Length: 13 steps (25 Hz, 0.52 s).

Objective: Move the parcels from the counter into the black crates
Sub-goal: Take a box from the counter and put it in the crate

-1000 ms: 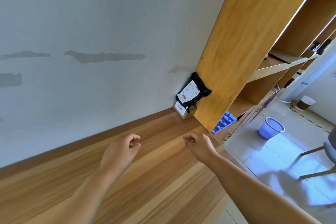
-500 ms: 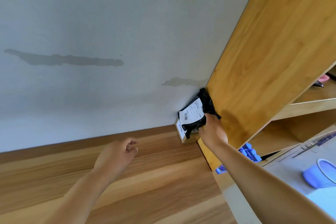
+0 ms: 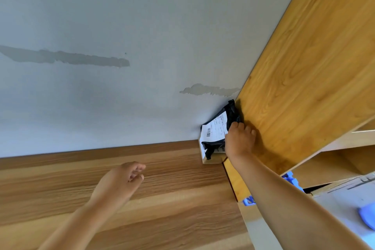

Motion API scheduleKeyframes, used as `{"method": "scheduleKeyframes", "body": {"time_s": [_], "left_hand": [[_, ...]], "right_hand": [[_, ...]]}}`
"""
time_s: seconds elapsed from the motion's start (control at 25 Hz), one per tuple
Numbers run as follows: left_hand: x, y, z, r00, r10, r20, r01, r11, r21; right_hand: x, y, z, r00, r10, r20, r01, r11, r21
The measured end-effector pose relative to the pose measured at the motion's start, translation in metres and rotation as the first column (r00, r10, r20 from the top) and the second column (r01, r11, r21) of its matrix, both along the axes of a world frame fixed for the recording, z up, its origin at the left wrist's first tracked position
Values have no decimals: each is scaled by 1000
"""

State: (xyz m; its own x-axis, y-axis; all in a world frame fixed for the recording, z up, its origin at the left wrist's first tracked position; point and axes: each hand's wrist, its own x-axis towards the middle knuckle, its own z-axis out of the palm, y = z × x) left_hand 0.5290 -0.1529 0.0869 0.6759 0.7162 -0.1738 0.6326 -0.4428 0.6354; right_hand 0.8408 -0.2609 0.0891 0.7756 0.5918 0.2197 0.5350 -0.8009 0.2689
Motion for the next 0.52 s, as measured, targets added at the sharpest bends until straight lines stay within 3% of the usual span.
{"method": "scheduleKeyframes", "body": {"time_s": [0.16,0.32,0.52], "left_hand": [[-3,1,0,1000,-13,11,13,1000,-4],[-11,2,6,998,-36,48,37,999,-24],[-23,7,36,992,-69,102,68,998,5]], "right_hand": [[1,1,-2,991,-8,-131,39,970,240],[-13,-1,15,950,83,-300,90,849,521],[-48,-10,60,850,224,-477,205,692,692]]}}
